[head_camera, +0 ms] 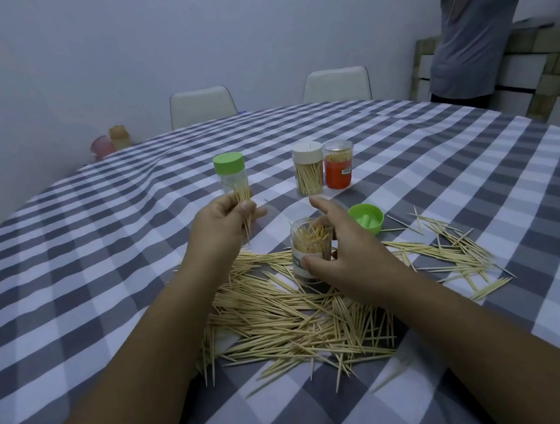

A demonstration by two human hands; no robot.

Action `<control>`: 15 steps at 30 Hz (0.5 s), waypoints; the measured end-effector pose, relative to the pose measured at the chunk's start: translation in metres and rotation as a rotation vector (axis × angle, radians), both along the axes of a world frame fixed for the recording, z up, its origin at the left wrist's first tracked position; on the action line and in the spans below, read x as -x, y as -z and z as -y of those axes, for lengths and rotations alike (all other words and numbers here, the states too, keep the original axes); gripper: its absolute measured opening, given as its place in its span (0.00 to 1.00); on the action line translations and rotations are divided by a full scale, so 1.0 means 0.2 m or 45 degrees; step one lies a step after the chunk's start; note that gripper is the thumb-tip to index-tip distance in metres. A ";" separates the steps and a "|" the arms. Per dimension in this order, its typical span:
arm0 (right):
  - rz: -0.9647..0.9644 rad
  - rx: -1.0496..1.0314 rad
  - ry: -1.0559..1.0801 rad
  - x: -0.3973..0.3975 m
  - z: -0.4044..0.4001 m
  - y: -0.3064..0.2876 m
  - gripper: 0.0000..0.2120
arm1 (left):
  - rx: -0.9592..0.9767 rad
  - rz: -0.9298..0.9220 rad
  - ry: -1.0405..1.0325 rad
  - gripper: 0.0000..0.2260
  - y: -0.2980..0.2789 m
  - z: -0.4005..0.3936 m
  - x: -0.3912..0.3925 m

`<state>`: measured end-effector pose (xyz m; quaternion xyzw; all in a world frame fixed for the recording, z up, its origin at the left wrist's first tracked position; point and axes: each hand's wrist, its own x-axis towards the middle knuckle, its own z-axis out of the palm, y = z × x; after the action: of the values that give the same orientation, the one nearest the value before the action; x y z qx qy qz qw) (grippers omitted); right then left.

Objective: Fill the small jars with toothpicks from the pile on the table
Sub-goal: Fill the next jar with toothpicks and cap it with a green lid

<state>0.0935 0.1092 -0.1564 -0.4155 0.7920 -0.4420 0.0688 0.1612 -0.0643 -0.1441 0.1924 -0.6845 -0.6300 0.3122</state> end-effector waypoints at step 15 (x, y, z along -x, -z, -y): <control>-0.034 0.048 -0.022 0.00 0.02 0.03 0.38 | -0.199 -0.242 0.357 0.06 -0.05 -0.19 -0.01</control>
<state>0.0939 0.1043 -0.1618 -0.4294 0.7808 -0.4506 0.0542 0.1639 -0.0269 -0.1339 0.0585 -0.6210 -0.7340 0.2687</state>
